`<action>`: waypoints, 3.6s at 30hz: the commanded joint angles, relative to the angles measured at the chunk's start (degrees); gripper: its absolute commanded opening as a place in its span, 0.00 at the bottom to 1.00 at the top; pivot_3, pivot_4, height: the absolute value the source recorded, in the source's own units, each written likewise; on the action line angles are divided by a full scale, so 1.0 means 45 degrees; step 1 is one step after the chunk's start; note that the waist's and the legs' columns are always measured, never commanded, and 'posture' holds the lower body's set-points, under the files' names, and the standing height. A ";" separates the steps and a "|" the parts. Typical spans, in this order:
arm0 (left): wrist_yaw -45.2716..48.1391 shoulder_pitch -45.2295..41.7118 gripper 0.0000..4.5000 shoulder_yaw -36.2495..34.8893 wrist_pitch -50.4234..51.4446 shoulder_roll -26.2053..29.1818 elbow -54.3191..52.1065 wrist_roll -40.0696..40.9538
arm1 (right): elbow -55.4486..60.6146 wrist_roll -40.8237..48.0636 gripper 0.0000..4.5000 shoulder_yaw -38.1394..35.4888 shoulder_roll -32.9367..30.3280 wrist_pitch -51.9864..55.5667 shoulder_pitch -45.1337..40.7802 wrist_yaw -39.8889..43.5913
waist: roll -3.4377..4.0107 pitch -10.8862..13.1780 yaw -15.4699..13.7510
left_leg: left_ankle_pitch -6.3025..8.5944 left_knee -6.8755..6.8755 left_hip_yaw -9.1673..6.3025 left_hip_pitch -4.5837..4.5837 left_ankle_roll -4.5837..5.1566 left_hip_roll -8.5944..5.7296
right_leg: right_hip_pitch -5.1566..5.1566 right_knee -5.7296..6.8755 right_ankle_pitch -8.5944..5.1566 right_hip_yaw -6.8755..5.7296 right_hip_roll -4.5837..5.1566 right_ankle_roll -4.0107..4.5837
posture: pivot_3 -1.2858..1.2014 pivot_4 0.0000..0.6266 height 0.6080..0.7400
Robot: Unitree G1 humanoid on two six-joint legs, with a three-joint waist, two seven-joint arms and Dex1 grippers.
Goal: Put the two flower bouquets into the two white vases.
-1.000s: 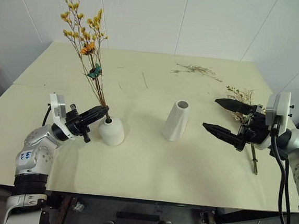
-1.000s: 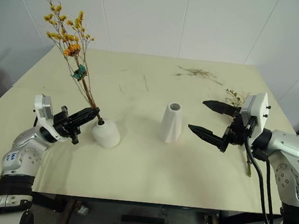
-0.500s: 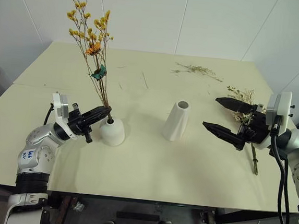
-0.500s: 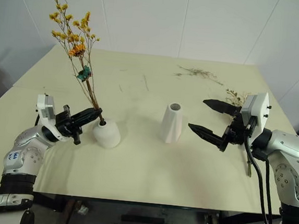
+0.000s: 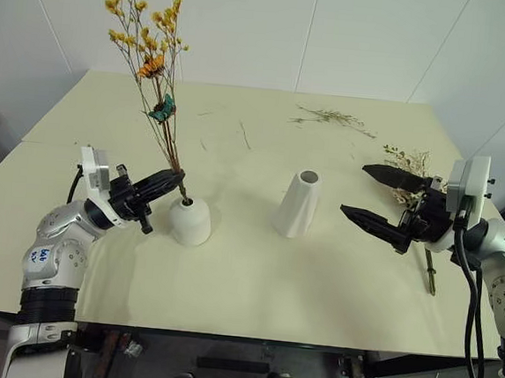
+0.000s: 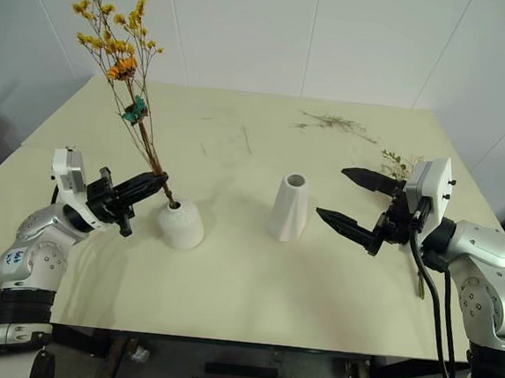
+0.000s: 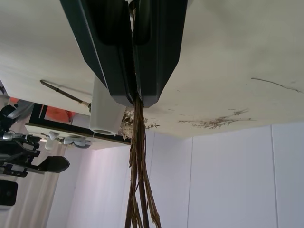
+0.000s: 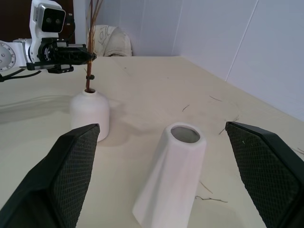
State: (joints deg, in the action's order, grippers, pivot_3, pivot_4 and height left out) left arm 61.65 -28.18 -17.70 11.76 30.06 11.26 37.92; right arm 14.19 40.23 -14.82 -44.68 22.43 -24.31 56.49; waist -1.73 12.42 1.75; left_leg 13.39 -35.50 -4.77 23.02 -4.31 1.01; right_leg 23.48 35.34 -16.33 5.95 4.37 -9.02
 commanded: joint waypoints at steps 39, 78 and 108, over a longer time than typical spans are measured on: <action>0.0649 -0.0039 0.06 0.0994 -0.2220 -0.0823 0.1709 -0.1341 | 0.0908 0.0295 1.00 -0.0476 0.0158 -0.0051 0.0311 -0.0757 | 0.0000 0.0000 -0.0029 | 0.0000 0.0004 0.0000 0.0004 0.0000 -0.0001 | 0.0000 -0.0007 0.0001 -0.0001 0.0001 -0.0001 | 0.52 0.24 1.00; 0.3173 0.1681 1.00 -0.1184 0.1717 0.4640 -0.3232 0.0982 | -1.1556 -0.6544 1.00 0.6264 -0.3259 0.7852 -0.7286 -0.1242 | 0.0024 0.0015 0.0437 | 0.0024 0.0114 0.0071 0.0036 0.0027 0.0009 | 0.0077 -0.0086 -0.0030 0.0013 0.0020 0.0044 | 0.52 0.24 1.00; 0.1831 0.0607 1.00 -0.1456 0.2659 0.4254 -0.2794 0.1835 | -0.7892 -0.2687 0.00 -0.1387 0.1536 -0.0107 -0.6457 -0.1949 | 0.0050 0.0031 0.0678 | 0.0015 0.0083 0.0072 0.0011 0.0017 0.0009 | 0.0065 0.0021 -0.0007 0.0044 0.0004 -0.0020 | 0.52 0.24 1.00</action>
State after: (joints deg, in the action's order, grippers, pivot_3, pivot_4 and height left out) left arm 69.70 -24.54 -23.81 24.92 49.39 -2.25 46.78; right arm -30.65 23.16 -17.86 -38.87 21.66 -53.69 49.64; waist -1.50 12.56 4.80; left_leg 13.45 -35.13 -4.47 23.07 -4.24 1.07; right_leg 23.79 35.44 -16.37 6.13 4.38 -9.10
